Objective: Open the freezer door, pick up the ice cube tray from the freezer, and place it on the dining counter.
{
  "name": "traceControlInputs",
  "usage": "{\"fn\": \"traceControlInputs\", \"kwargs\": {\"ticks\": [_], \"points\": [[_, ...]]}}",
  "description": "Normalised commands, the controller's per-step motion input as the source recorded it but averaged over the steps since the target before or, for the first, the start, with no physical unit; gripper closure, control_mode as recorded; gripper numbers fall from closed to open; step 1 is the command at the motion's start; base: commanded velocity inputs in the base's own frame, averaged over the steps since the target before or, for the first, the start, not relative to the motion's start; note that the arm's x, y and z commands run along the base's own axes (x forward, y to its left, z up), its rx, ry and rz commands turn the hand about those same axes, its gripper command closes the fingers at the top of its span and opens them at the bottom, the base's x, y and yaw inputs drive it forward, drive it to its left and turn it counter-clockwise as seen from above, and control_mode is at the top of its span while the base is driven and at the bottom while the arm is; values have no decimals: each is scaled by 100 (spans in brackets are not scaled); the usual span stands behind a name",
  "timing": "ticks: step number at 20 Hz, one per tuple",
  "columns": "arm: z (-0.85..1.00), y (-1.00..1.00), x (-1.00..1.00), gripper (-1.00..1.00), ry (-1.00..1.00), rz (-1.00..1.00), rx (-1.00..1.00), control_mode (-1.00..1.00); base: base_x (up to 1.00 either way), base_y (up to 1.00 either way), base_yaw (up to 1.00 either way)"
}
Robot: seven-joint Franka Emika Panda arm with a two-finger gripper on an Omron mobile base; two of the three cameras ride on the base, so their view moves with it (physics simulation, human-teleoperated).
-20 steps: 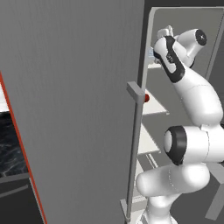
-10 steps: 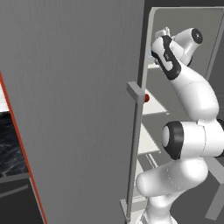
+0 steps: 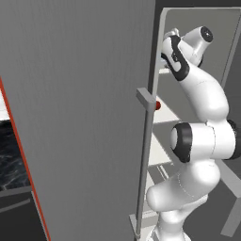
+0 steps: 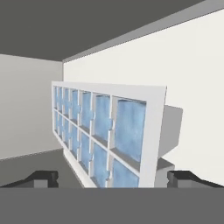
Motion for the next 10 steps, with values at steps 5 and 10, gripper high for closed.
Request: {"fn": "traceControlInputs", "kwargs": {"ticks": [5, 10], "points": [[-10, -2, 23, -100, 0, 0, 0, -100, 0, 0, 0], [-17, -2, 10, -100, 0, 0, 0, -100, 0, 0, 0]]}}
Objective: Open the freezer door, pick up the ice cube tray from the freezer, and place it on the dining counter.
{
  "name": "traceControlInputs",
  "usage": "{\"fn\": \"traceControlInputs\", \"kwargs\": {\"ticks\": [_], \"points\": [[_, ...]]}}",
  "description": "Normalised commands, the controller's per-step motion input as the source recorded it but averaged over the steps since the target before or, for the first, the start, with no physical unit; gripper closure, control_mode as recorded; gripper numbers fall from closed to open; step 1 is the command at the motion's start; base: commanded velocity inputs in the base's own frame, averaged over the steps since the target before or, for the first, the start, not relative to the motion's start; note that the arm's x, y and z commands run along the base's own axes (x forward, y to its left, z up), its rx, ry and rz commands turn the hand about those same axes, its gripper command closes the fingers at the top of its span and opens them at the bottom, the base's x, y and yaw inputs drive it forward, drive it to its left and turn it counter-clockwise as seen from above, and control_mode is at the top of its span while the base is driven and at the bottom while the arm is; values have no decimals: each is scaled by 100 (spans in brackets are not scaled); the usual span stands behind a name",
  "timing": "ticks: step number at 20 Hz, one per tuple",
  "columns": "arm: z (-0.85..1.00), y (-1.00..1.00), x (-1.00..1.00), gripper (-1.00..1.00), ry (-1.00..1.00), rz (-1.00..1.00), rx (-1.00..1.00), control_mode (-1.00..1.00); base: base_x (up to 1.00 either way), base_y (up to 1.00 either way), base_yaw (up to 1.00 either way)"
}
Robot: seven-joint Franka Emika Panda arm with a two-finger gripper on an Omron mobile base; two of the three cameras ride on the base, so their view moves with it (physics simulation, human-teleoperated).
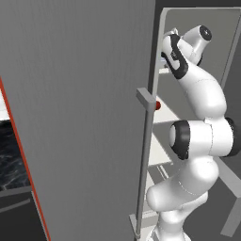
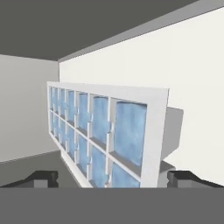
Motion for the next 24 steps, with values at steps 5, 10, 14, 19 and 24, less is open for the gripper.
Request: {"fn": "traceControlInputs", "kwargs": {"ticks": [5, 10, 14, 19, 24], "points": [[-19, 0, 11, -100, 2, 1, 0, -100, 0, 0, 0], [-13, 0, 9, 100, 0, 0, 0, -100, 0, 0, 0], [0, 0, 0, 100, 0, 0, 0, -100, 0, 0, 0], [0, 0, 0, 100, 0, 0, 0, -100, 0, 0, 0], [0, 0, 0, 100, 0, 0, 0, -100, 0, 0, 0]]}}
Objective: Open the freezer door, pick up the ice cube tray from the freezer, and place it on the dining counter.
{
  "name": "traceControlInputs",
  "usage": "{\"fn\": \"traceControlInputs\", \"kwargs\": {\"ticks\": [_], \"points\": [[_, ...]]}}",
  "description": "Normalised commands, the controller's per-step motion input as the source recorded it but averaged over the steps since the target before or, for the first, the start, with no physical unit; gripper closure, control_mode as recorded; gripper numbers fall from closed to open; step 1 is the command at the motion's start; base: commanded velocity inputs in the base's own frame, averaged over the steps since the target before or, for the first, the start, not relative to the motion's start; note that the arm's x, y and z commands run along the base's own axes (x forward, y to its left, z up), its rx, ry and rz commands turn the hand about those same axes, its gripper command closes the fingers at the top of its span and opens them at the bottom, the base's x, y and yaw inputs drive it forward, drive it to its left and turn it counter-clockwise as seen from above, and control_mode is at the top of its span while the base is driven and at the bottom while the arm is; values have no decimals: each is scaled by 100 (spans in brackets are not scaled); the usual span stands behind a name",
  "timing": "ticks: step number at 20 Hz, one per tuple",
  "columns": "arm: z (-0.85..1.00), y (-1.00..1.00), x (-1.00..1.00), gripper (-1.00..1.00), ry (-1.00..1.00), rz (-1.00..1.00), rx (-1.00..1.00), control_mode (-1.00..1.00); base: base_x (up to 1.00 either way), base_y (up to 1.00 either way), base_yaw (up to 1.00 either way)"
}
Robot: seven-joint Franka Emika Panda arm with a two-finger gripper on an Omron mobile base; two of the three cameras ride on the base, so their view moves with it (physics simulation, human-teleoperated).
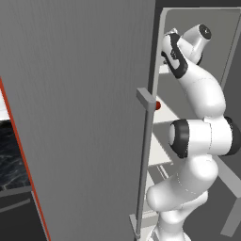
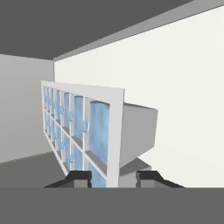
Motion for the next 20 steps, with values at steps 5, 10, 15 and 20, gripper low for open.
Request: {"fn": "traceControlInputs", "kwargs": {"ticks": [5, 10, 15, 20], "points": [[3, 0, -6, 100, -1, 0, 0, -100, 0, 0, 0], [16, 0, -1, 100, -3, 0, 0, -100, 0, 0, 0], [12, 0, 0, 100, -8, -2, 0, -100, 0, 0, 0], [18, 0, 0, 100, -10, -2, 0, -100, 0, 0, 0]]}}
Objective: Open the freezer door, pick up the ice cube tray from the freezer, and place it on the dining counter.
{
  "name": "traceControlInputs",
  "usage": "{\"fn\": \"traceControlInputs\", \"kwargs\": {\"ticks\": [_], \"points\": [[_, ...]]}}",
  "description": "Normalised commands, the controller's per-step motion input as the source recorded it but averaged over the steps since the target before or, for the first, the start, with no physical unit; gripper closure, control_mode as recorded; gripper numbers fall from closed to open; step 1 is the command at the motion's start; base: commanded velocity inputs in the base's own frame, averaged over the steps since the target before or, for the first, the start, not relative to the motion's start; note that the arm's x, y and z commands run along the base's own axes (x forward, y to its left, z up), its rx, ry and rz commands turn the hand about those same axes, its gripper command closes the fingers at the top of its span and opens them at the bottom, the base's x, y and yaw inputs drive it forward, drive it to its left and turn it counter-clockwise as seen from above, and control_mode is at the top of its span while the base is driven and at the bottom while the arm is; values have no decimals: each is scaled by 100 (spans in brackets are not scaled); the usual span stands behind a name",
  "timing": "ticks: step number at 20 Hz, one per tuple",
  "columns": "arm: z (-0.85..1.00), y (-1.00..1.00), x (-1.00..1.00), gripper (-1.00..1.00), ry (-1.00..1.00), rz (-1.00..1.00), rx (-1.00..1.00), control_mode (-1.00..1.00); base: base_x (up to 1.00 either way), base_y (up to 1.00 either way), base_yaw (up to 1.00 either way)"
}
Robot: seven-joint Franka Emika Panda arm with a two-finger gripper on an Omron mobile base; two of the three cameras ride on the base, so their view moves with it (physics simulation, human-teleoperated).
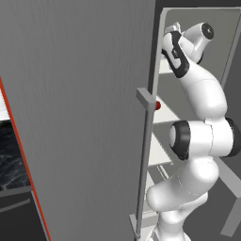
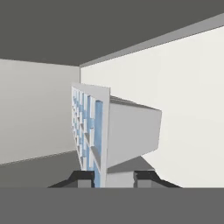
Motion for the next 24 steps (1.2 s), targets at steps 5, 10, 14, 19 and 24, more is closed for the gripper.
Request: {"fn": "traceControlInputs", "kwargs": {"ticks": [5, 10, 14, 19, 24], "points": [[22, 0, 0, 100, -7, -2, 0, -100, 0, 0, 0], [14, 0, -3, 100, -5, -1, 0, -100, 0, 0, 0], [5, 0, -26, 100, -1, 0, 0, -100, 0, 0, 0], [0, 0, -50, 100, -2, 0, 0, -100, 0, 0, 0], [0, 2, -72, 100, -11, 0, 0, -100, 0, 0, 0]]}}
